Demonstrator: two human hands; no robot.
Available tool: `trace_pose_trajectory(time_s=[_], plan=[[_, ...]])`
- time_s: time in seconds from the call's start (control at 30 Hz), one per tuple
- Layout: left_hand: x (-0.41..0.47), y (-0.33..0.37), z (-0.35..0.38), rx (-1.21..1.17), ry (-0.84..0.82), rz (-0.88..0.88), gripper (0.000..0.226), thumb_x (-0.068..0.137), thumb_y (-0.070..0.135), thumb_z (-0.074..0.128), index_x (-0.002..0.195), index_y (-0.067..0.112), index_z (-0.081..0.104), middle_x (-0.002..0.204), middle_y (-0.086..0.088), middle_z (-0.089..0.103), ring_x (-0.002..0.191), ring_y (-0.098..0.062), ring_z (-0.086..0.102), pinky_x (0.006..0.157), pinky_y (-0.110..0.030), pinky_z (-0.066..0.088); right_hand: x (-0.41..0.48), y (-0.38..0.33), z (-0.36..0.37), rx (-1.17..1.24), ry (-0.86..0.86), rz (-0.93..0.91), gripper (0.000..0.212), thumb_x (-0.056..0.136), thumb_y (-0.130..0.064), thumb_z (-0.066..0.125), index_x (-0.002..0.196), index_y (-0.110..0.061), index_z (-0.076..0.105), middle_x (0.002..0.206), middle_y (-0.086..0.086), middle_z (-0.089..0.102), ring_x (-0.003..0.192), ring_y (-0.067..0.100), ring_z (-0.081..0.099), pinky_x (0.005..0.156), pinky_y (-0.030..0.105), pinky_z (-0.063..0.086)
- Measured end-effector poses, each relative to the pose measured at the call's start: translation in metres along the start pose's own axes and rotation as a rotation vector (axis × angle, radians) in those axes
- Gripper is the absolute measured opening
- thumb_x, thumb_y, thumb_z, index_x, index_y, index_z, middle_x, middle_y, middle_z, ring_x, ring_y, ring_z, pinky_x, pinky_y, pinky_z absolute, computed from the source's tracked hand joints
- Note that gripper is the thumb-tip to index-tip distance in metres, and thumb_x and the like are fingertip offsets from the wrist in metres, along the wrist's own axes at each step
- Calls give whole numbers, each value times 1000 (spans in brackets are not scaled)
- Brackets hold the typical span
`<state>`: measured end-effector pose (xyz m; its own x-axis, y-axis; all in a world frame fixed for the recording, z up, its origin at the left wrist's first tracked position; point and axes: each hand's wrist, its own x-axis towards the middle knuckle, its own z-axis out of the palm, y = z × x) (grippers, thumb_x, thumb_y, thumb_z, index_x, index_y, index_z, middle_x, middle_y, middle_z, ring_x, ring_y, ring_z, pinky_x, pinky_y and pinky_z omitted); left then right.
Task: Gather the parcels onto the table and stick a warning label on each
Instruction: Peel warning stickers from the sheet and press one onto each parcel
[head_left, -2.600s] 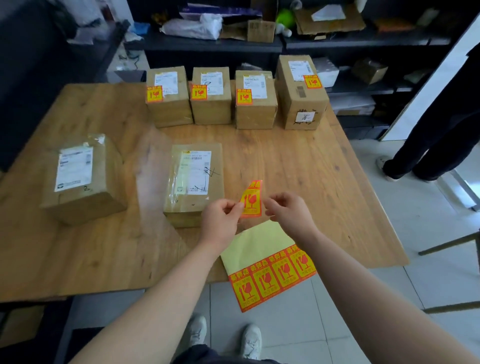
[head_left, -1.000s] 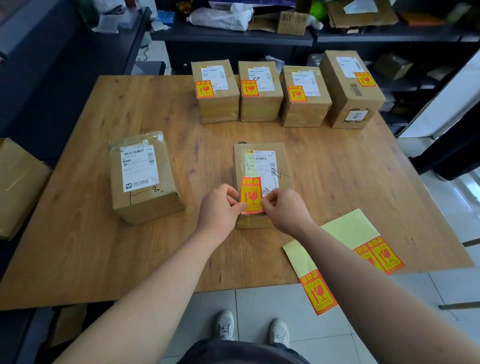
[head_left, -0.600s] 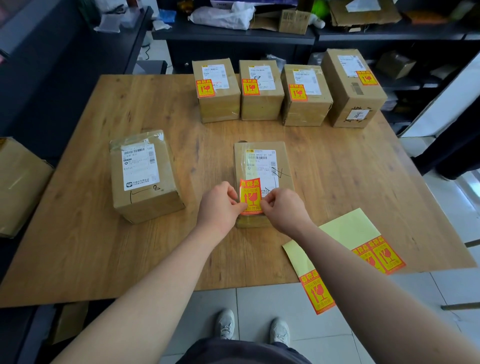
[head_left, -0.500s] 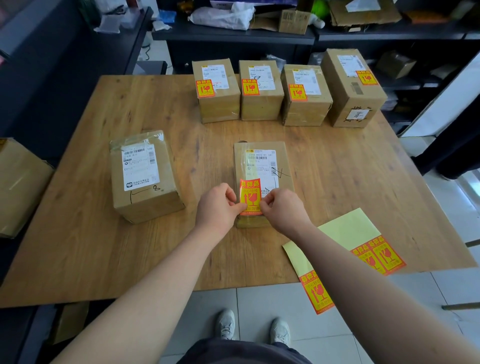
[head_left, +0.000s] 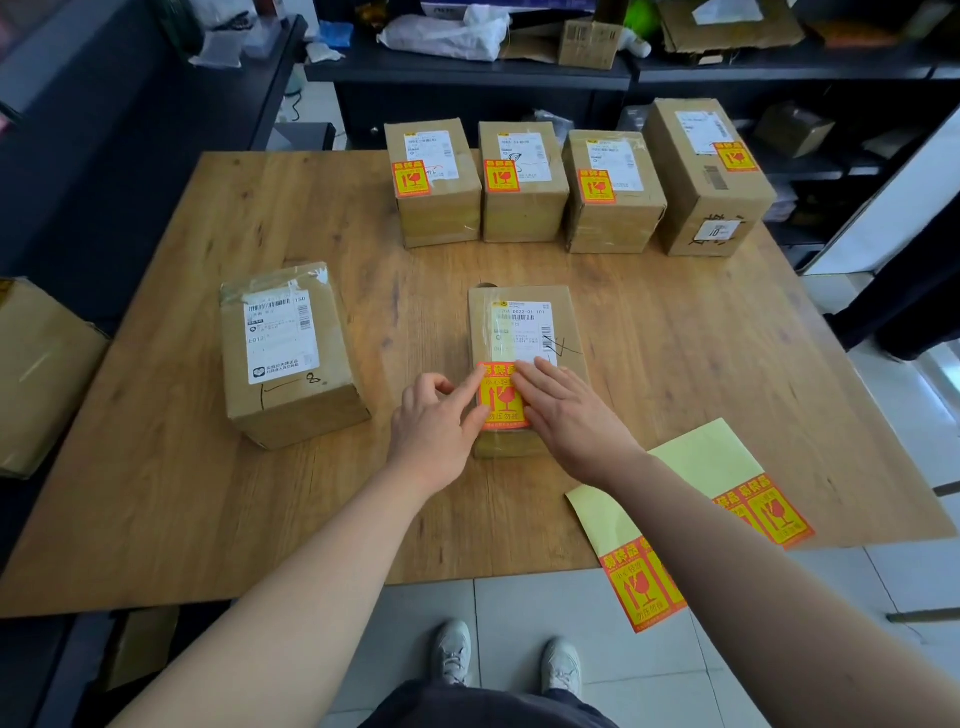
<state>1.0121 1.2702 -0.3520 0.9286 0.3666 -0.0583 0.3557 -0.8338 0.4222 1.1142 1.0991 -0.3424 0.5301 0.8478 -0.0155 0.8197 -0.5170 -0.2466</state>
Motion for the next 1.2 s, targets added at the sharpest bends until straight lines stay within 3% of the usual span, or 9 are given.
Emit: trace_pose_trajectory(time_s=[0.17,0.4,0.57,0.8,0.97,1.2], plan=[[8,-4,-2,-9,-164,-56,56,95,58,26,146,50,3,135,-4,29,123,-25,30,98,-38,28,11,-7,-8,247,21,55,49,102,-23,33,147,-7,25,157,7,18,146,18,9,115,22,0],[3,-1,1,-49,-147,-117,52,96,56,23,143,55,0,136,-4,32,125,-26,31,99,-42,28,-11,1,-11,-137,-120,-158,59,100,-44,11,151,-18,-2,157,-1,-7,144,11,-11,118,31,-4],[3,2,3,-40,-143,-121,52,98,53,22,144,53,-2,137,-6,31,124,-27,31,99,-42,29,-15,7,-17,-67,-121,-140,55,102,-37,19,151,-15,7,158,1,1,145,12,-5,119,32,0],[-1,6,7,-52,-141,-154,50,99,50,18,143,54,-5,139,-6,31,124,-28,32,99,-42,28,-28,16,-12,-121,-174,-315,54,102,-36,19,151,-18,4,158,-2,-1,144,8,-10,118,29,-5],[-1,9,10,-55,-115,-190,50,99,49,18,143,53,-5,139,-6,32,122,-28,34,98,-42,30,-23,26,-27,-51,-121,-304,51,102,-29,28,149,-12,20,156,4,16,145,15,7,119,34,7],[-6,14,16,-78,-49,-228,49,99,47,20,144,53,1,134,-8,37,117,-32,39,96,-40,32,6,17,-21,-161,-147,-201,59,102,-39,18,151,-11,0,159,6,-4,146,16,-6,117,29,-6]])
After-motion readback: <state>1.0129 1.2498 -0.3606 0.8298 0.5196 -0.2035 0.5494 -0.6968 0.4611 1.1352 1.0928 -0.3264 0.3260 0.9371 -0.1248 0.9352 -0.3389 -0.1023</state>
